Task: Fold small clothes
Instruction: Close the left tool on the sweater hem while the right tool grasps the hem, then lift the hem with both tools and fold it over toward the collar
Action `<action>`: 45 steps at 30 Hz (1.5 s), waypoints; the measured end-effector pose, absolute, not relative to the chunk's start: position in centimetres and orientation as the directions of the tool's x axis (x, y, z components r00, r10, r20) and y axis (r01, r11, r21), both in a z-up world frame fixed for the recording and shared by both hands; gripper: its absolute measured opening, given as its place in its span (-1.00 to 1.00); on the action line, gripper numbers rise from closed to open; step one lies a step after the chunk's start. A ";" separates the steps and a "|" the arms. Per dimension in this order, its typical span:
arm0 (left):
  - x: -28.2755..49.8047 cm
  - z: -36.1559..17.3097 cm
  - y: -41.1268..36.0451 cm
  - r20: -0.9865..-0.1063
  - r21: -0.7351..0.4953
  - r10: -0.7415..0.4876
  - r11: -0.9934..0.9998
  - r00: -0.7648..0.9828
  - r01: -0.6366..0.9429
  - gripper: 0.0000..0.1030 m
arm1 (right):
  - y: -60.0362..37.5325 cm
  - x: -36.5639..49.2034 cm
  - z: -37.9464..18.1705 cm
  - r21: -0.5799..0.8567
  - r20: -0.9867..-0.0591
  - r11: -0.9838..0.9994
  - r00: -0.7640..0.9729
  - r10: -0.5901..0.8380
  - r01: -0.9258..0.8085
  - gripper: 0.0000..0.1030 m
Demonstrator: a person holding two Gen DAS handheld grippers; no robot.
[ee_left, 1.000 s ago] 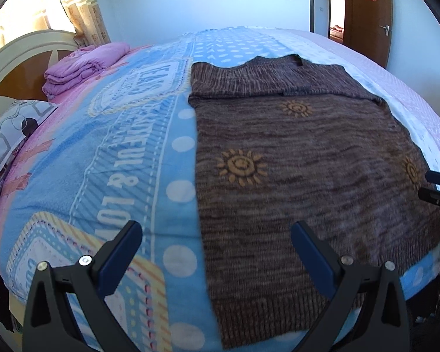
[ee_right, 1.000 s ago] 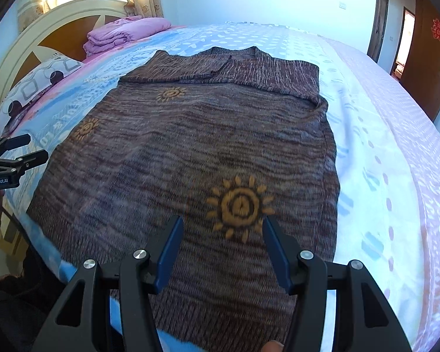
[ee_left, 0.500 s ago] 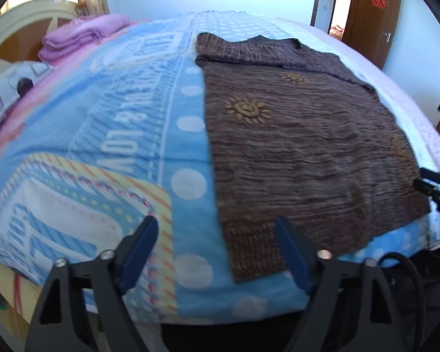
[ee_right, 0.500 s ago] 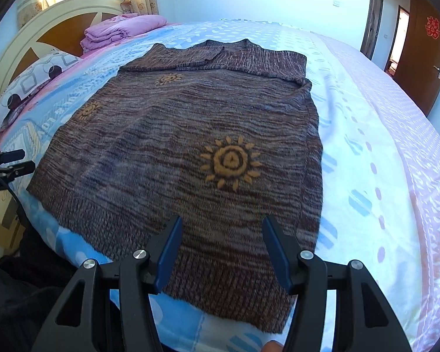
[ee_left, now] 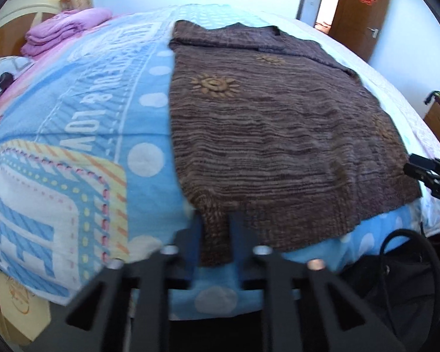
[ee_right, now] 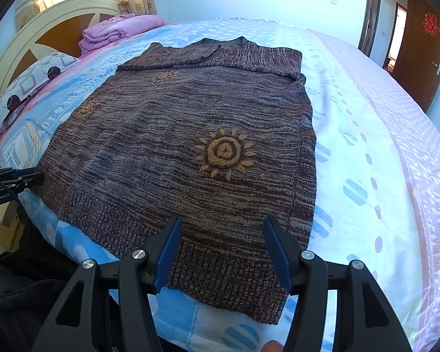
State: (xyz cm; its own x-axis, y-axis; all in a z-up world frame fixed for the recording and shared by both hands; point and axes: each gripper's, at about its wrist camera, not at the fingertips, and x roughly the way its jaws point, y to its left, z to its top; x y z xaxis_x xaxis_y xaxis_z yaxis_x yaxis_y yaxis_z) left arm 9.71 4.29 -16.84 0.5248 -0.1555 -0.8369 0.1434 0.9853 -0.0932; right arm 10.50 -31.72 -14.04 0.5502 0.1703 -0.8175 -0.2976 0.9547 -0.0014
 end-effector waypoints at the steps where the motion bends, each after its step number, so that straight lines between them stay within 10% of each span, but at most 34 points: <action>1: 9.6 -16.7 4.2 -0.834 -0.085 -0.153 0.985 0.530 0.150 -0.79 | -31.9 10.5 -13.9 0.001 -0.816 0.955 0.551 0.172 -0.296 0.13; 16: 9.2 -14.0 5.3 -0.787 -0.088 -0.178 0.980 0.591 0.178 -0.84 | -37.2 7.9 -14.8 0.149 -0.840 0.969 0.492 0.229 -0.198 0.13; 22: 9.4 -15.4 4.9 -0.812 -0.075 -0.160 0.982 0.562 0.172 -0.84 | -36.3 7.5 -15.5 0.137 -0.838 0.963 0.491 0.238 -0.232 -0.85; 45: 12.4 -10.4 5.2 -0.731 -0.025 -0.115 0.990 0.673 0.142 -0.85 | -38.6 9.0 -9.5 0.306 -0.667 0.923 0.639 0.384 -0.235 -0.89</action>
State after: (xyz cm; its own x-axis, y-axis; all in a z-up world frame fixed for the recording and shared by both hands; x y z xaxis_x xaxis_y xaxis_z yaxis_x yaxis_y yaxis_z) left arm 12.37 5.20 -10.37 0.6725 -0.1152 -0.7311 0.1419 0.9896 -0.0253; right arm 8.96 -38.64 -9.45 0.6385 0.3836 -0.6672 -0.2346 0.9227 0.3060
